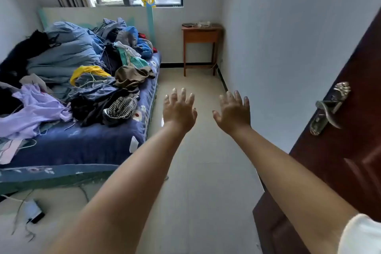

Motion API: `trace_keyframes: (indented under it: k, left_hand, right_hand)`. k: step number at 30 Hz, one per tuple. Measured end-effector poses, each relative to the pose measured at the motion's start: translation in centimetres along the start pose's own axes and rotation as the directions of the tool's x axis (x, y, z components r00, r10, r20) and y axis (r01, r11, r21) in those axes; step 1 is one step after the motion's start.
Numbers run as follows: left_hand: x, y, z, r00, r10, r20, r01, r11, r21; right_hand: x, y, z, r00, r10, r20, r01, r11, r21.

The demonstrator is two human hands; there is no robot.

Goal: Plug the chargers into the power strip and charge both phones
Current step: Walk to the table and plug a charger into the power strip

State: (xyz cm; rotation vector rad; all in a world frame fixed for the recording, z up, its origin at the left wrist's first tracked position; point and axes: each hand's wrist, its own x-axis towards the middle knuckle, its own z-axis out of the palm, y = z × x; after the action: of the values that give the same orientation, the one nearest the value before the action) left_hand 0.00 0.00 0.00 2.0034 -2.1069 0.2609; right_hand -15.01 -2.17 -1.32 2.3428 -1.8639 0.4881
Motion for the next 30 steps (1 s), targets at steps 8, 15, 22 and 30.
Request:
trace_keyframes:
  k: [8,15,22,30]
  left_hand:
    - [15.9,-2.8,6.9,0.986,0.033,0.16,-0.035,0.999,0.004]
    - [31.0,-4.2,14.0,0.977,0.071,0.202,-0.072,0.997,-0.002]
    - [50.1,-6.2,20.5,0.961,0.025,0.274,-0.033,0.999,0.024]
    - [69.9,-13.2,25.6,0.972,-0.069,0.226,0.061,0.997,0.041]
  right_hand:
    - [14.4,2.3,6.8,0.983,0.107,0.146,-0.107,0.994,-0.004]
    - [29.8,5.9,13.6,0.987,0.09,0.131,-0.091,0.996,0.005]
    - [49.4,10.8,20.6,0.984,0.059,0.167,-0.063,0.998,0.022]
    - [71.2,10.2,27.8,0.988,-0.03,0.154,0.021,0.998,0.057]
